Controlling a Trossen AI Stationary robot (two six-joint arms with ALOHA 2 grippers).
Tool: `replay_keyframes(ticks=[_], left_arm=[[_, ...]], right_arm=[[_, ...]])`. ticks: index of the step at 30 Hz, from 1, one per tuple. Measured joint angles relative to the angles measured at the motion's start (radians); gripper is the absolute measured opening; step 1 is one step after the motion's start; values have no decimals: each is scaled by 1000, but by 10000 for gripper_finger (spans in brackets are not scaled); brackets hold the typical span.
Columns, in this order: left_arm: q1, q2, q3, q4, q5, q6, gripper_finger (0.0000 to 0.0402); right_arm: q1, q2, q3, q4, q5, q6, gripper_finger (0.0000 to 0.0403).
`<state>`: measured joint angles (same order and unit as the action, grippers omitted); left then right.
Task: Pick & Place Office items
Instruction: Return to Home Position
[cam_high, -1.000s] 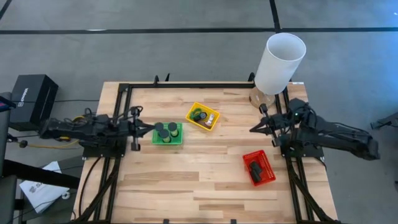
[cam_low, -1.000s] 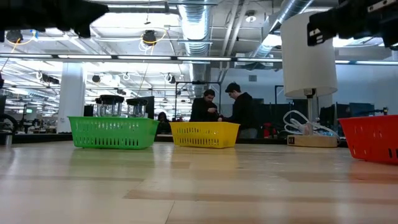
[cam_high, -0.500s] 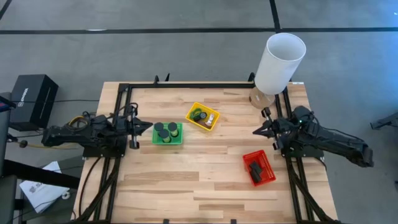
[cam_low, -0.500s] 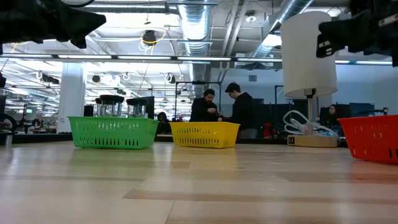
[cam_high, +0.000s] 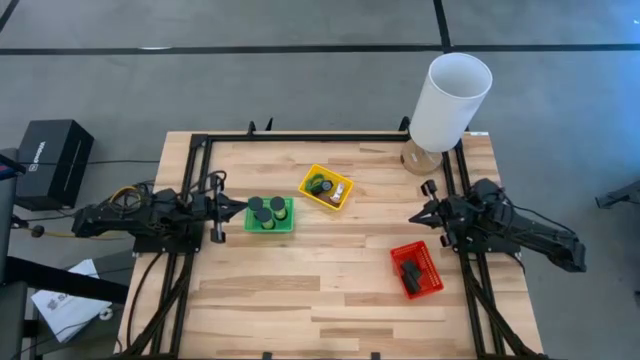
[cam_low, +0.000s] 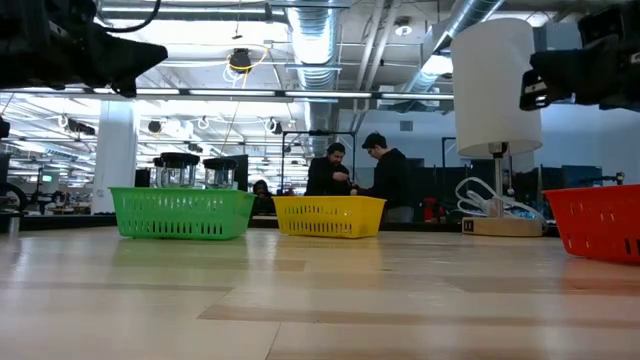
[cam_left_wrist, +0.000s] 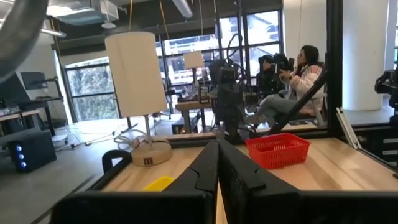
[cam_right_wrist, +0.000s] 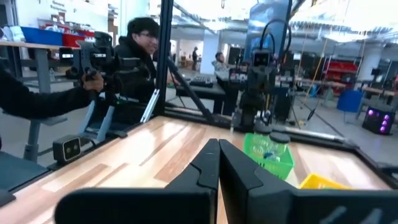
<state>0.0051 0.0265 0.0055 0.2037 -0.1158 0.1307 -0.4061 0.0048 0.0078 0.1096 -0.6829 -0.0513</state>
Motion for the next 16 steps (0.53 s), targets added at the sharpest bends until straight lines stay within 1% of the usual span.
replay_keyframes(ticks=[4, 16], left_arm=[[0, 3, 0, 1, 0, 0, 4], [0, 7, 0, 6, -4, -1, 4]], right_arm=[[-7, 1, 0, -34, 3, -7, 0], [-8, 1, -1, -35, 3, 8, 0]])
